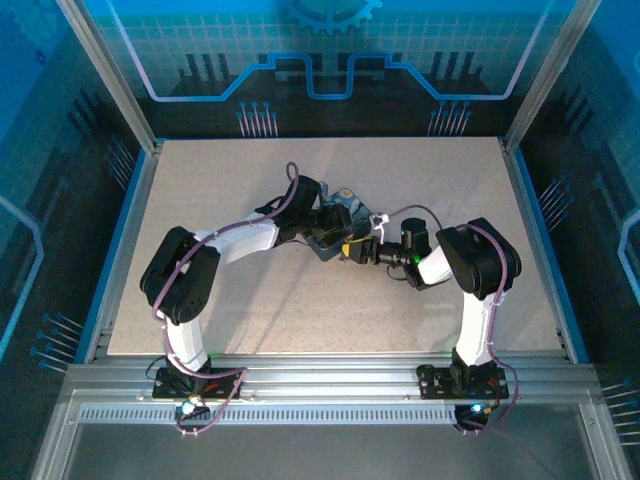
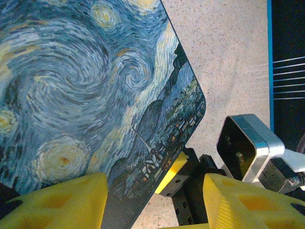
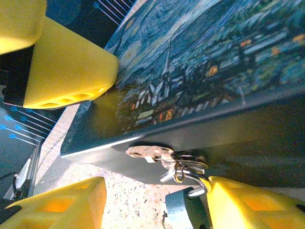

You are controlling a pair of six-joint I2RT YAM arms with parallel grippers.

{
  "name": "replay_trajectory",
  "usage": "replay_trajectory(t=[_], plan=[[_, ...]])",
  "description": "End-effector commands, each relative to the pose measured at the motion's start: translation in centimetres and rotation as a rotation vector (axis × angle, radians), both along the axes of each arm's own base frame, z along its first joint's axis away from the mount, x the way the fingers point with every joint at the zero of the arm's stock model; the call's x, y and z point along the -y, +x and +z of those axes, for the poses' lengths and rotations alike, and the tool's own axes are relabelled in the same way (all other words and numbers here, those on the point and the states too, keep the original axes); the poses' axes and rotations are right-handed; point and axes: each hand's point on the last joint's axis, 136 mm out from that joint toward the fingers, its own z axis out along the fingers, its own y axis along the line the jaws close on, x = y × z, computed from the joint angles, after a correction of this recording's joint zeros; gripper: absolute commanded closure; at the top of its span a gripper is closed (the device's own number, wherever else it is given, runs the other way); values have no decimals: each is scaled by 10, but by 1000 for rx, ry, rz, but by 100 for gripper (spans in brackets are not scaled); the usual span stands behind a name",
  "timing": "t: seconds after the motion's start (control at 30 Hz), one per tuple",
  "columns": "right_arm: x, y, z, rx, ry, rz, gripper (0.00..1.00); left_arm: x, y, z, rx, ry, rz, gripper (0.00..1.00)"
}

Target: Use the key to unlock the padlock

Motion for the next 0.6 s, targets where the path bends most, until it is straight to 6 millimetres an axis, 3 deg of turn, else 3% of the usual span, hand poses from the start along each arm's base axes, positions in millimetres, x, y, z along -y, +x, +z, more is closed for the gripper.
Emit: replay_trajectory(t=[0.0,0.57], plan=[[-6,-2,1,13,10,31,44,5,1,-5,-15,-1,6,44],[-2,-4,-2,7,-5,28,63,3,-1,-3,-6,2,13,44]])
